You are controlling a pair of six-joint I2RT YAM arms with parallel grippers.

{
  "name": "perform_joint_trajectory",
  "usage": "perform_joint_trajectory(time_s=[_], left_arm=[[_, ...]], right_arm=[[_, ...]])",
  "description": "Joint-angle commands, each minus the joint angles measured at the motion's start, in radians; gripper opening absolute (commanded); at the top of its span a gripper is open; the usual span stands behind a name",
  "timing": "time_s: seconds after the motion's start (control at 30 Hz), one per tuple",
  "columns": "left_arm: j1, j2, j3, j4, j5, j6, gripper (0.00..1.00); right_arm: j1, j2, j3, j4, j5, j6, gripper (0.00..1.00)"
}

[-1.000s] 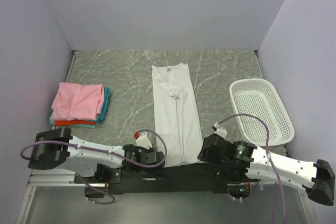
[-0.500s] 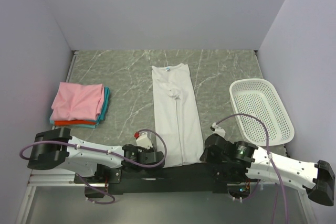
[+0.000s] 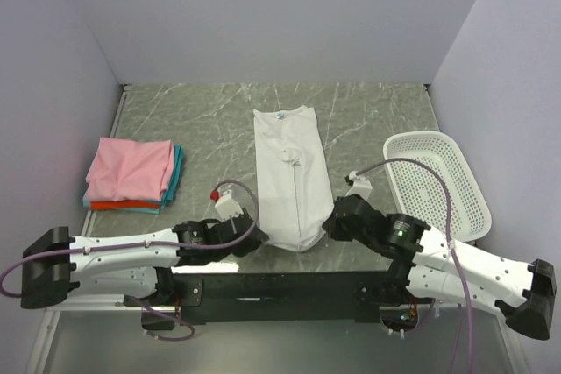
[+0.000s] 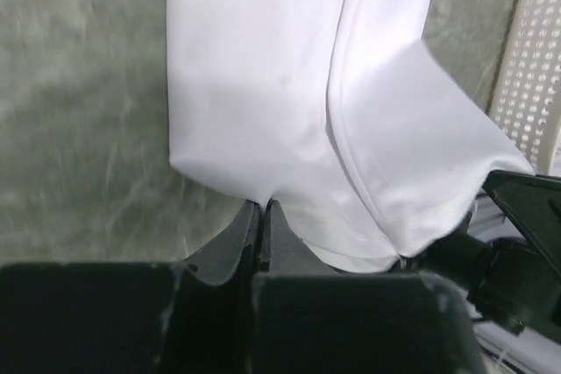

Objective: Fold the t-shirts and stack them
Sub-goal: Fold the tshirt

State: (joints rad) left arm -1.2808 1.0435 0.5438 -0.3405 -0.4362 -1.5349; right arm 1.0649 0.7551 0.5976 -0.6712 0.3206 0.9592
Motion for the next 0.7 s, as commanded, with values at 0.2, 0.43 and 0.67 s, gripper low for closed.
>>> perform_joint_trajectory(time_s=[0.2, 0.43, 0.67], left_arm=[[0.288, 0.053, 0.111, 0.11, 0.154, 0.347, 0.01], [0.455, 0.214, 0.258, 0.147, 0.28, 0.508, 0.01], [0.598, 0.36, 0.383, 0.144, 0.373, 0.604, 0.01]], right_arm=[[-0.25, 0.13, 0.123, 0.226, -0.028, -0.218, 0.0], [-0.356, 0.231, 0.201, 0.289, -0.101, -0.299, 0.0], [-0.439, 0.352, 0.28, 0.305, -0.132, -0.333, 0.0]])
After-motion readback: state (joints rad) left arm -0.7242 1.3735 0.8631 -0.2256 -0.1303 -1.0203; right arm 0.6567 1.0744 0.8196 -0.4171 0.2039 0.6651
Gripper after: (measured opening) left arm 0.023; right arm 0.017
